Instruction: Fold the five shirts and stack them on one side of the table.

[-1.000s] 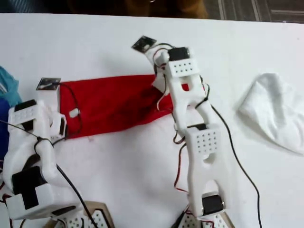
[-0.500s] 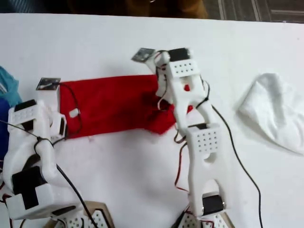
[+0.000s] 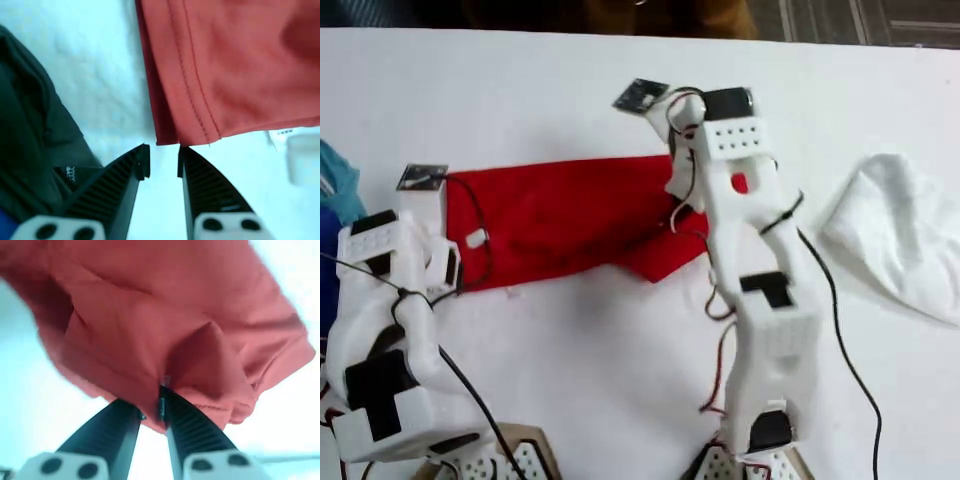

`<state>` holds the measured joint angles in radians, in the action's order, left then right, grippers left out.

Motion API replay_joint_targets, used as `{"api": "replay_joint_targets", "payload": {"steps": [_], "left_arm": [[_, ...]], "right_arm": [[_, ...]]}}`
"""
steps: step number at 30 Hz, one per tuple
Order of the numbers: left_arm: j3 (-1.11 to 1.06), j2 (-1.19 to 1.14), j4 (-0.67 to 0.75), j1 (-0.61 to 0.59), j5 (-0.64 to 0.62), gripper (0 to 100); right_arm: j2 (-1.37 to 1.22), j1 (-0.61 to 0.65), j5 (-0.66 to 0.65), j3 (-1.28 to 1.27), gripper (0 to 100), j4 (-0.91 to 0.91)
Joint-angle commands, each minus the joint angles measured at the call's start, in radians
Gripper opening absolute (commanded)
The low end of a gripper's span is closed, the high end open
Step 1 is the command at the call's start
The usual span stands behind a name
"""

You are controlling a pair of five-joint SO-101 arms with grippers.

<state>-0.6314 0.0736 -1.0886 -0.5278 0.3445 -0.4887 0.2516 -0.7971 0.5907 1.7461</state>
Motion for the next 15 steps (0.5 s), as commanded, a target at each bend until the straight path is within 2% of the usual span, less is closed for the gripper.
{"api": "replay_joint_targets", "payload": {"steps": [1, 3, 9, 11, 15], "left_arm": [[0.001, 0.04, -0.002, 0.018, 0.005, 12], [0.001, 0.04, -0.002, 0.034, 0.005, 12], [0.001, 0.04, 0.002, 0.072, 0.005, 12], [0.002, 0.04, 0.003, 0.072, 0.005, 12], [0.008, 0.04, 0.0, 0.069, 0.005, 12]], "right_arm": [[0.214, 0.053, -0.061, -0.287, 2.7, 0.018], [0.234, 0.082, -0.126, -0.414, 2.7, -0.015], [0.186, 0.082, -0.121, -0.578, 3.9, -0.021], [0.16, 0.059, -0.121, -0.559, 8.4, -0.022], [0.139, 0.035, -0.121, -0.471, 23.9, 0.024]]}}
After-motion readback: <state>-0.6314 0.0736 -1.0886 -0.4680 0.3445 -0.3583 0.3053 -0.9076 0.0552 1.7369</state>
